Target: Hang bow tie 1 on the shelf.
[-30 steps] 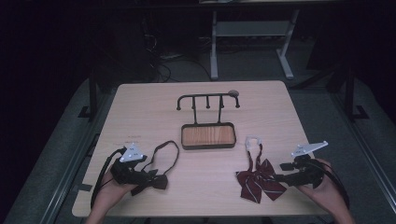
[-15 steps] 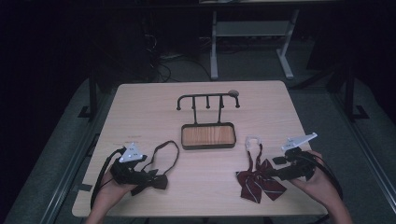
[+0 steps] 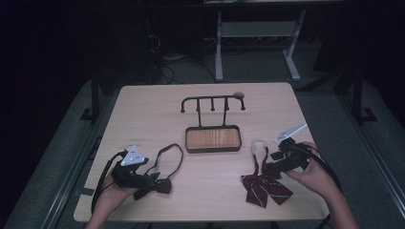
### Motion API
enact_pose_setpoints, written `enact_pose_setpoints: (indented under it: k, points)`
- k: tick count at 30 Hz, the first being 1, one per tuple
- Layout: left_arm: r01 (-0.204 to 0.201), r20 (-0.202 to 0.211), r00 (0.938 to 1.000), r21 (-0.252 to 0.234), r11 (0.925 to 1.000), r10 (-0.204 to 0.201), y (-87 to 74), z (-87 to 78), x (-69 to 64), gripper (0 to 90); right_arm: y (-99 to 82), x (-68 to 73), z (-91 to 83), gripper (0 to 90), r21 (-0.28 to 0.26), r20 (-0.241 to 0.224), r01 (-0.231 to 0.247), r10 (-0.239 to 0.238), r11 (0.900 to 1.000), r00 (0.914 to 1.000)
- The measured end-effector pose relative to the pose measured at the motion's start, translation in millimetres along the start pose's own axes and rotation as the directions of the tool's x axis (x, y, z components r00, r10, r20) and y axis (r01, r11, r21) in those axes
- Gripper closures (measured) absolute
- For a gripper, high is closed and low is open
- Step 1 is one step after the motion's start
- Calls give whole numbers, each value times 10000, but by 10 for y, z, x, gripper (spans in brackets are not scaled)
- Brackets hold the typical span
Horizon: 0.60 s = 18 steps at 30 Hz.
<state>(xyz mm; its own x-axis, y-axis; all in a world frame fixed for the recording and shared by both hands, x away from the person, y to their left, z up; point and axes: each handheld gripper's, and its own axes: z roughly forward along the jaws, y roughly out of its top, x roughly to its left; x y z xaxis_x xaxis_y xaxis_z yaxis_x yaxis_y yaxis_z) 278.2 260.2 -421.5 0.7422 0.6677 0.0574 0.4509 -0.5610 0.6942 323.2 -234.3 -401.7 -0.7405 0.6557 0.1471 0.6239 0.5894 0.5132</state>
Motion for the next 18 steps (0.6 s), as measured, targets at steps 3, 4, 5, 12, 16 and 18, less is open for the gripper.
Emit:
enact_pose_setpoints:
  k: [3,4,5,12,16,18]
  points:
    - [66,-11,10000,8,10000,-66,3,-4,3,310,77,-21,25,467,133,46,55,-56,9999,10000]
    - [14,-11,10000,7,10000,-14,5,-2,10,309,105,-26,31,468,187,18,34,-34,9998,10000]
    - [83,-3,10000,-3,10000,-83,5,2,7,309,131,-31,37,469,240,35,4,-5,9997,10000]
    - [190,142,9997,-70,9998,-189,5,18,0,320,288,-115,89,477,551,258,-17,2,9985,9997]
    - [172,127,9998,-49,9998,-171,7,7,3,320,333,-155,106,482,607,272,-49,32,9981,9996]
    - [54,172,9998,21,10000,-55,9,6,17,324,361,-179,117,483,680,344,-58,35,9977,9994]
